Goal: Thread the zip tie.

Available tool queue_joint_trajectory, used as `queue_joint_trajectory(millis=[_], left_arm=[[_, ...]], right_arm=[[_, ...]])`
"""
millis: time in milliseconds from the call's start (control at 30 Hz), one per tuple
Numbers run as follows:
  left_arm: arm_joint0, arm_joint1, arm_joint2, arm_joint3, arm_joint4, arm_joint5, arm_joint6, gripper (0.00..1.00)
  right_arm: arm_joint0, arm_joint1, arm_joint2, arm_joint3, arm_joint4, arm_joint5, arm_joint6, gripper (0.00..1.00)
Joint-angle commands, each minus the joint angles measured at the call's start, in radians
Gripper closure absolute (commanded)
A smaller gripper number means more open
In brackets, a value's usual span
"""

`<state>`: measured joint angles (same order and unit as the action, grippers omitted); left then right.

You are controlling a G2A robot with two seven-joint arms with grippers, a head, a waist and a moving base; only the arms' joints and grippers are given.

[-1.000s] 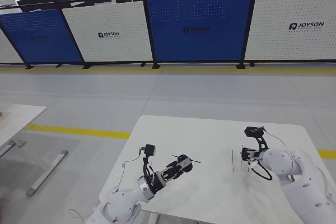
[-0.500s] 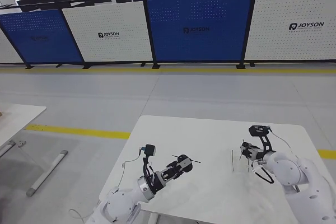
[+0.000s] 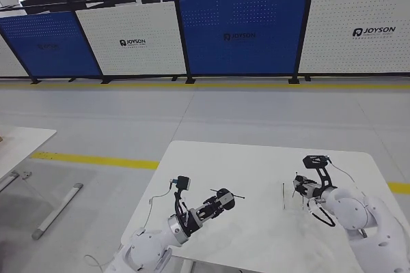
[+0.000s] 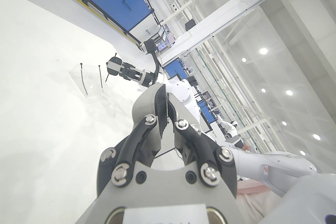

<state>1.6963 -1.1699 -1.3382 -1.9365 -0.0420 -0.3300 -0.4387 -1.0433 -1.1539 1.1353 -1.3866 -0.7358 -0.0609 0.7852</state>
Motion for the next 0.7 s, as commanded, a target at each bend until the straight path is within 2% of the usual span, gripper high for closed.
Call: queue_joint_trajectory(millis=[0,300,367,500,667], left_arm=[[0.000,0.000,0.000,0.000,0.000,0.000,0.000,1.00],[0.000,0.000,0.000,0.000,0.000,0.000,0.000,1.00],[0.000,0.000,0.000,0.000,0.000,0.000,0.000,1.00],[0.000,0.000,0.000,0.000,0.000,0.000,0.000,1.00],[0.000,0.000,0.000,0.000,0.000,0.000,0.000,1.00]], right_arm=[[0.000,0.000,0.000,0.000,0.000,0.000,0.000,1.00],[0.000,0.000,0.000,0.000,0.000,0.000,0.000,1.00],[-0.009,0.000,0.004,-0.009,-0.003,-0.002,-0.036,1.00],[-0.074,0.009,0.066,-0.066,0.036,-0.059,-0.154,1.00],[-0.241,0.031,0.166,-0.206,0.048,-0.126,-0.250,1.00]])
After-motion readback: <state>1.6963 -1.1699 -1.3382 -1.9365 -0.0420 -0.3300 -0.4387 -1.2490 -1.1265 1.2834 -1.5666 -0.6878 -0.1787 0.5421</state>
